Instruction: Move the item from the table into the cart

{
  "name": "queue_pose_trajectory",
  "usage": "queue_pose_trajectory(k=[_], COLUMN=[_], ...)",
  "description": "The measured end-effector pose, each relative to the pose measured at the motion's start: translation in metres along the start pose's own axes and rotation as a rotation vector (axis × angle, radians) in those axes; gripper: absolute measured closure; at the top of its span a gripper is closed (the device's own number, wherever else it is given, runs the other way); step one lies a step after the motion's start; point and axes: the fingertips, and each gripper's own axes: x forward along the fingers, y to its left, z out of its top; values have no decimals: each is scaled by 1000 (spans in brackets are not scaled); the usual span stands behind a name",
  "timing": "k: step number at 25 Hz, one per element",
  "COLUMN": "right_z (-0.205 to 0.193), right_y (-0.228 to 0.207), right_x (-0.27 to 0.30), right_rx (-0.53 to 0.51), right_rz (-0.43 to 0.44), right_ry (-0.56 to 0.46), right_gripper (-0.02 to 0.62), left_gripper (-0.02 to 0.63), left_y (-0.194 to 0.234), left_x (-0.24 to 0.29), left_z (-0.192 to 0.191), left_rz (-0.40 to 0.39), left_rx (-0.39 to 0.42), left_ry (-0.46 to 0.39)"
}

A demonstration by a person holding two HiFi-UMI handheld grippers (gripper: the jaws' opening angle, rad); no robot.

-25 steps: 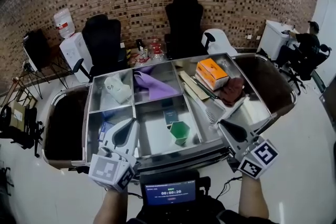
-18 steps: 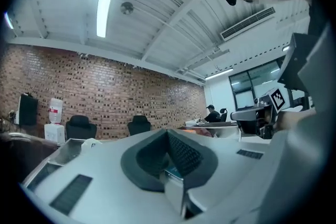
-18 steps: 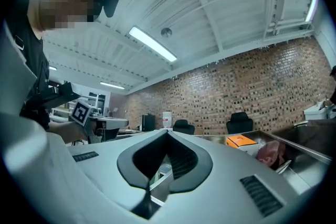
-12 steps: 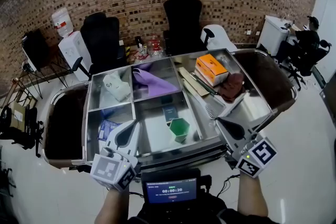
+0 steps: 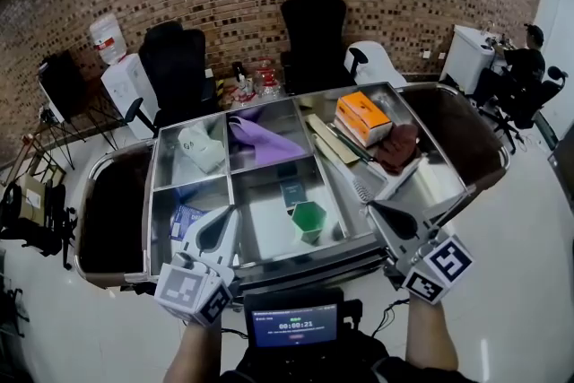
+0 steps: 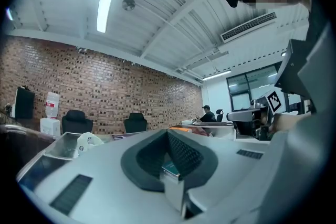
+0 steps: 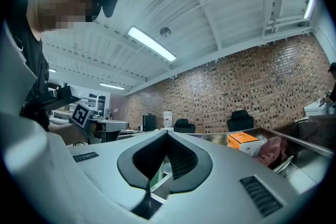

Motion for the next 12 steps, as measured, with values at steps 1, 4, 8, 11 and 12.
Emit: queue_pose_trajectory(k=[1, 4, 8, 11, 12], right_z=[0, 1, 0, 0, 0], right_y=[0, 0, 1, 2, 2], right_x=[0, 0, 0, 1, 1], right_rx=[-3, -8, -11, -11, -11], right_rz=[-2, -11, -18, -16, -15], right_ry=[2, 5, 9, 10, 10], right_gripper=[594, 594, 594, 594, 594], left_gripper=[604, 604, 604, 604, 604], left_y=[0, 2, 3, 3, 3], left_x=[0, -2, -4, -5, -5], left_z=[0, 1, 2, 1, 1], left_rz=[-1, -2, 0, 1, 1], left_rx=[0, 0, -2, 16, 25], left_ry=[-2, -2, -2, 8, 15])
